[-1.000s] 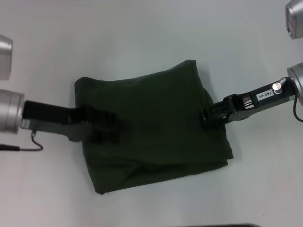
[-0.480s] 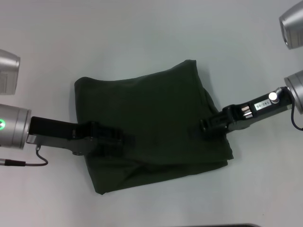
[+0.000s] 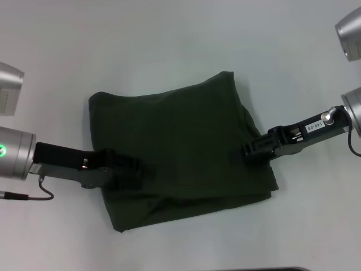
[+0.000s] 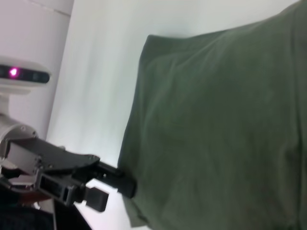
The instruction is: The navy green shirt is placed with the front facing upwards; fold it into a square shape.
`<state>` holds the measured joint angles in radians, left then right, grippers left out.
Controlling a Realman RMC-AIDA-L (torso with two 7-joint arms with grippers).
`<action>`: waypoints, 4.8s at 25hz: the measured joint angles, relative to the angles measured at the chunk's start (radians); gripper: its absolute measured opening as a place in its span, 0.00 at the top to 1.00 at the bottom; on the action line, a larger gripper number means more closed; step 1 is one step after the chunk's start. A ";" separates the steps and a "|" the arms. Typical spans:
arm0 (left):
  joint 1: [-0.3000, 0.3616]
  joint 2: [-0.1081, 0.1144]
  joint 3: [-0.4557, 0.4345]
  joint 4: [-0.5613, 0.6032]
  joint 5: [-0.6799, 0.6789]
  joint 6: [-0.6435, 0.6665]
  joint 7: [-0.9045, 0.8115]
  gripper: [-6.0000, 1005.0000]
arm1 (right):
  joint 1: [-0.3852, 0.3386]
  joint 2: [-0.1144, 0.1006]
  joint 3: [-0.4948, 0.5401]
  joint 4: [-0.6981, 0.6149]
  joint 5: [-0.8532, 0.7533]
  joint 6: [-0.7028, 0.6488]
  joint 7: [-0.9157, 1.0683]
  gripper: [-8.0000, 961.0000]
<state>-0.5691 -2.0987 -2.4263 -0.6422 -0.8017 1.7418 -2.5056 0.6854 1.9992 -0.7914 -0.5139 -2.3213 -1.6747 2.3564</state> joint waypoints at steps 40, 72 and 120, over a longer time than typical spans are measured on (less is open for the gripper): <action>-0.022 0.014 0.012 -0.082 0.005 0.095 0.014 0.94 | 0.002 0.001 -0.033 -0.109 0.033 -0.057 0.060 0.99; -0.232 0.038 0.135 0.095 0.029 -0.390 -0.130 0.94 | 0.150 0.063 -0.092 0.014 0.055 0.447 0.150 0.99; -0.222 0.050 0.121 0.042 0.023 -0.347 -0.141 0.94 | 0.159 0.062 -0.170 0.015 -0.025 0.541 0.238 0.99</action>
<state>-0.7915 -2.0489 -2.3056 -0.5997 -0.7788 1.3948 -2.6462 0.8440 2.0608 -0.9616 -0.4994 -2.3459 -1.1338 2.5948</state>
